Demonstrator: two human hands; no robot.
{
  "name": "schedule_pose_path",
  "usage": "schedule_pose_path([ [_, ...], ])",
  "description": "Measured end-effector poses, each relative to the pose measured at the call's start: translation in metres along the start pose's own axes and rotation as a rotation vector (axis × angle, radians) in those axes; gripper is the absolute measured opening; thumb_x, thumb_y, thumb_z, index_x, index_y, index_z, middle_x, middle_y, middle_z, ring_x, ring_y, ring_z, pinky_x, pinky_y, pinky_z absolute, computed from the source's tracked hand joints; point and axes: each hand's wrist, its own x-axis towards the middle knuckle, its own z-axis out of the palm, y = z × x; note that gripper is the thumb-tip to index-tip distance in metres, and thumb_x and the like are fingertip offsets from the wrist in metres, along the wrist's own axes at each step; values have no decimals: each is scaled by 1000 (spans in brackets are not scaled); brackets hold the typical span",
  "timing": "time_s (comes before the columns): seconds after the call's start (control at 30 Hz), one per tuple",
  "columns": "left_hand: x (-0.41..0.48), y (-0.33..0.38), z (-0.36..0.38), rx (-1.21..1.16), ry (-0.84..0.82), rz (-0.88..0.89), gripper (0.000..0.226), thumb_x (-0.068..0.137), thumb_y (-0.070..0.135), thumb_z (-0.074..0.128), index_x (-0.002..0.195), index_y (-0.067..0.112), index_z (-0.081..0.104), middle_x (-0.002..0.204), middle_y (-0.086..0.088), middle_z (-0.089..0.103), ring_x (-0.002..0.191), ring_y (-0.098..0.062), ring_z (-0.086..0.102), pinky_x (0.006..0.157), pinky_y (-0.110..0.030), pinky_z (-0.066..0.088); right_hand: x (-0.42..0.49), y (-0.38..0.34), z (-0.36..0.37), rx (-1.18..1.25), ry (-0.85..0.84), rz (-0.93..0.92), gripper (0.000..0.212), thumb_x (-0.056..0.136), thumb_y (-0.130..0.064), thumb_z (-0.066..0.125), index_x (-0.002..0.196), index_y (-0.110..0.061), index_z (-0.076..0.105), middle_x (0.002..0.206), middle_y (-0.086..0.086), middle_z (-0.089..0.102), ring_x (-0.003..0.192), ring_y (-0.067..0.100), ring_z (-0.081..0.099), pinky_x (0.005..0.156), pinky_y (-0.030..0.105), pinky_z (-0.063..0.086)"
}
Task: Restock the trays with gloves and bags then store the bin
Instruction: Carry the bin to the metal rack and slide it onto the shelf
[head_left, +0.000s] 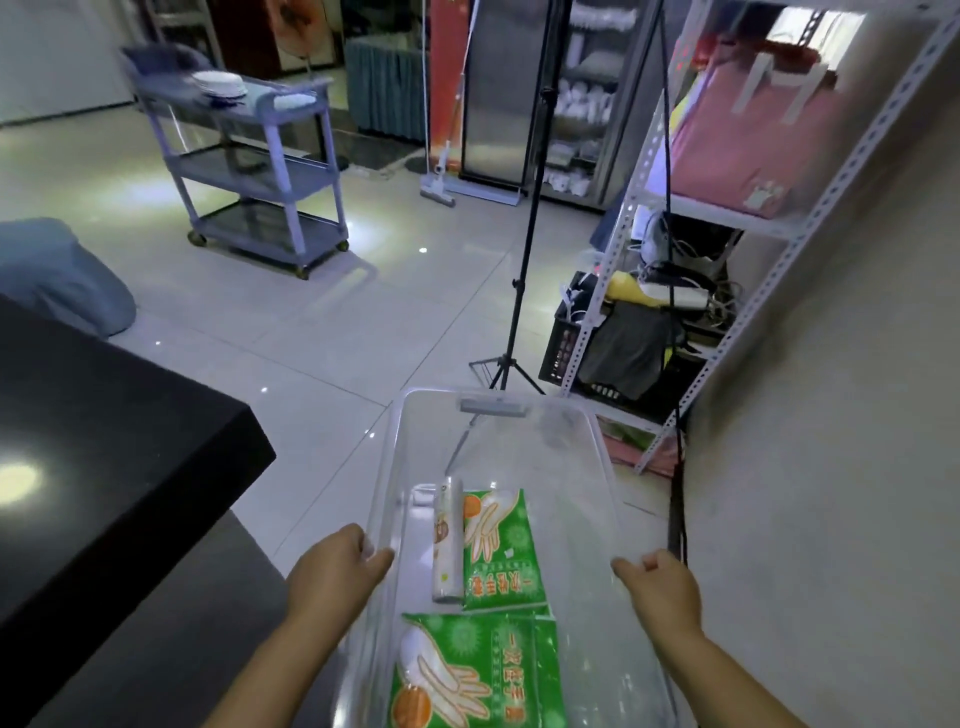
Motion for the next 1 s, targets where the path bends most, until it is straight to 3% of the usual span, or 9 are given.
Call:
schedule_pose_path([
  [0.23, 122, 39, -8, -36, 7, -4, 27, 81, 32, 57, 62, 21, 42, 62, 3, 54, 58, -15, 49, 48, -24, 31, 86, -81, 27, 9, 50, 4, 30, 76, -20, 70, 62, -10, 45, 61, 5, 48, 56, 23, 45, 54, 31, 34],
  [0.47, 213, 81, 0, -116, 19, -79, 23, 78, 26, 54, 61, 18, 40, 59, 2, 49, 53, -17, 44, 49, -24, 30, 172, -137, 54, -1, 124, -15, 38, 76, -17, 68, 57, -13, 35, 56, 3, 40, 52, 20, 35, 51, 30, 28],
  [0.7, 297, 99, 0, -133, 85, -205, 24, 76, 27, 56, 60, 17, 42, 56, 3, 49, 52, -16, 44, 47, -24, 27, 278, -199, 111, -19, -35, -19, 22, 74, -19, 69, 65, -7, 53, 65, 9, 60, 60, 25, 53, 58, 32, 43],
  [1.0, 369, 84, -37, -109, 203, -457, 21, 75, 30, 57, 65, 14, 50, 64, -1, 59, 64, -23, 56, 49, -25, 31, 354, -309, 205, -71, -247, -197, 32, 75, -19, 68, 59, -12, 41, 57, 3, 45, 52, 20, 38, 52, 29, 34],
])
